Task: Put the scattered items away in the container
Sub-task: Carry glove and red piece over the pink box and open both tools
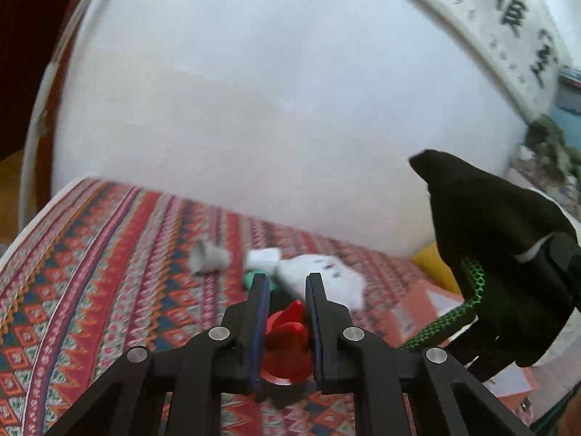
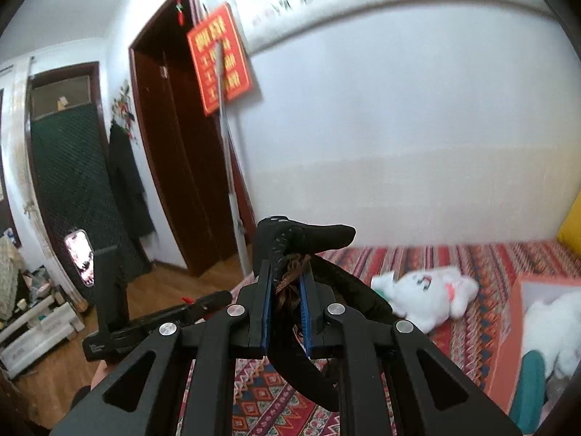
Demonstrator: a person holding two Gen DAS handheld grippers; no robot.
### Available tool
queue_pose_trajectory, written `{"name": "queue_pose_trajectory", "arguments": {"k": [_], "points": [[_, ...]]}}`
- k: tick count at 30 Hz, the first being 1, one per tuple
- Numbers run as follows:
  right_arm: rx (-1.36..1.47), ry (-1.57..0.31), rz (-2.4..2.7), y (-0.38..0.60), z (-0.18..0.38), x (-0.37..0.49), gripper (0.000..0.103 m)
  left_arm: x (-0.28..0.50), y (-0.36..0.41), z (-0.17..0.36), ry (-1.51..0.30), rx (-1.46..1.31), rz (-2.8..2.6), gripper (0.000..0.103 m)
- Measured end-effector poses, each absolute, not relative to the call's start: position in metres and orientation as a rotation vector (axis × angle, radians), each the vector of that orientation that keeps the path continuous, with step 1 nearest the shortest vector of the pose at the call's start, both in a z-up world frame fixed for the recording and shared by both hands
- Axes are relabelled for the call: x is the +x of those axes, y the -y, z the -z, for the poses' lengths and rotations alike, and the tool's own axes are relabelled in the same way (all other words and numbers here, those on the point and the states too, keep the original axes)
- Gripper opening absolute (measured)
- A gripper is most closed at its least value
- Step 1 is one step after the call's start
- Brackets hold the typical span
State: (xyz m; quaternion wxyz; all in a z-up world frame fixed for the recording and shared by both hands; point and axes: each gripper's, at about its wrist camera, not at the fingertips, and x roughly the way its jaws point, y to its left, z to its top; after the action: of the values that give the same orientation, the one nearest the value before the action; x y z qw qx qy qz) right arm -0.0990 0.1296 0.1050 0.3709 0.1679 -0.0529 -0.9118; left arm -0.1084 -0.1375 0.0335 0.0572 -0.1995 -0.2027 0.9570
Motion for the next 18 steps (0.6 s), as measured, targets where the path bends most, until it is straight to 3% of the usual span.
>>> {"name": "queue_pose_trajectory", "arguments": {"k": [10, 18], "points": [[0.188, 0.184, 2.509, -0.199, -0.156, -0.052, 0.013, -0.136, 0.037, -0.086, 0.397, -0.530, -2.769, 0.015], [0.091, 0.342, 2.777, -0.302, -0.170, -0.055, 0.013, -0.187, -0.086, -0.102, 0.252, -0.593, -2.541, 0.015]]}}
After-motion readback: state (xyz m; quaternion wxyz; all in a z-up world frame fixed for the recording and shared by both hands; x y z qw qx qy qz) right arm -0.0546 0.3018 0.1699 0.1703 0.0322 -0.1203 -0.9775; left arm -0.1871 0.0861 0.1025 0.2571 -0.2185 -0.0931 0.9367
